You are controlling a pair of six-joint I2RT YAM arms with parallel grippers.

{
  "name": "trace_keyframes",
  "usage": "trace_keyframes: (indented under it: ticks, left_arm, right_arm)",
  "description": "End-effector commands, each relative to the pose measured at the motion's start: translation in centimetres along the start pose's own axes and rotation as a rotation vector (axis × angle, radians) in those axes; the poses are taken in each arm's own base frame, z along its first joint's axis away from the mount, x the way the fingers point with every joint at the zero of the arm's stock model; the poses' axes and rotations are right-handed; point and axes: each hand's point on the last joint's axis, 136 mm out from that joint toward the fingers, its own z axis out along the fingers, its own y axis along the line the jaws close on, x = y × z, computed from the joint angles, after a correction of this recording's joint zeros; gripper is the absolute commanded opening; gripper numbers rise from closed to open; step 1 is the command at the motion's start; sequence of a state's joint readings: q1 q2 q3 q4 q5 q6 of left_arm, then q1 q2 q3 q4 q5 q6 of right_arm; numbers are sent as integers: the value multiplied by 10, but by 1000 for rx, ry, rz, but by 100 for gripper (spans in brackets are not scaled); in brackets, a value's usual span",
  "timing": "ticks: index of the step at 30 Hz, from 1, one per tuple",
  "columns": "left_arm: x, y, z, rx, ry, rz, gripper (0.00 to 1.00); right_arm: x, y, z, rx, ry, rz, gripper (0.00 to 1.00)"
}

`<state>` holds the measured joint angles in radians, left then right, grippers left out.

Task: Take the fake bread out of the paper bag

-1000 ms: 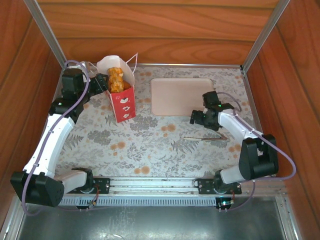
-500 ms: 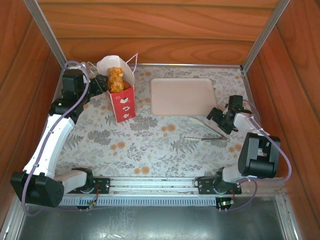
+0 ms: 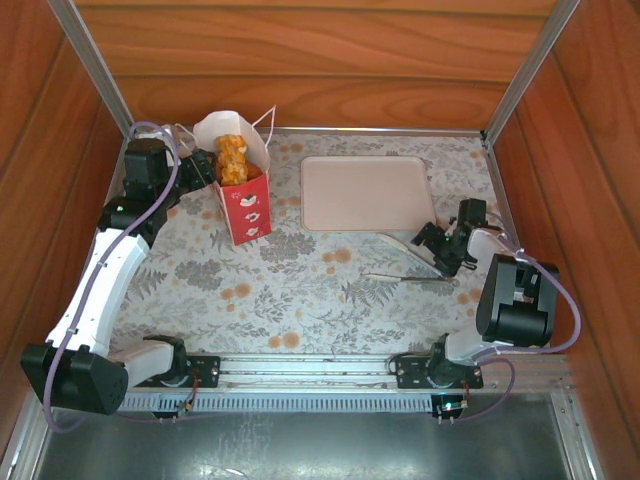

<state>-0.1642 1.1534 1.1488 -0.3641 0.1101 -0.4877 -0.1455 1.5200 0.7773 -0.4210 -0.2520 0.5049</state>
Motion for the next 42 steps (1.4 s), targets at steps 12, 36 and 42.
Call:
trace_keyframes:
  ticks: [12,36,42]
  left_arm:
    - [4,2,-3,-11,14,24,75]
    - [4,-2,-16,6,-5,18,75]
    - [4,-3,-19,13,-6,14,75]
  right_arm:
    - [82,4,0,-54,189,122,96]
    - [167,53,-10,28,236,-290,97]
    - [176,47,-1,157,211,-418,98]
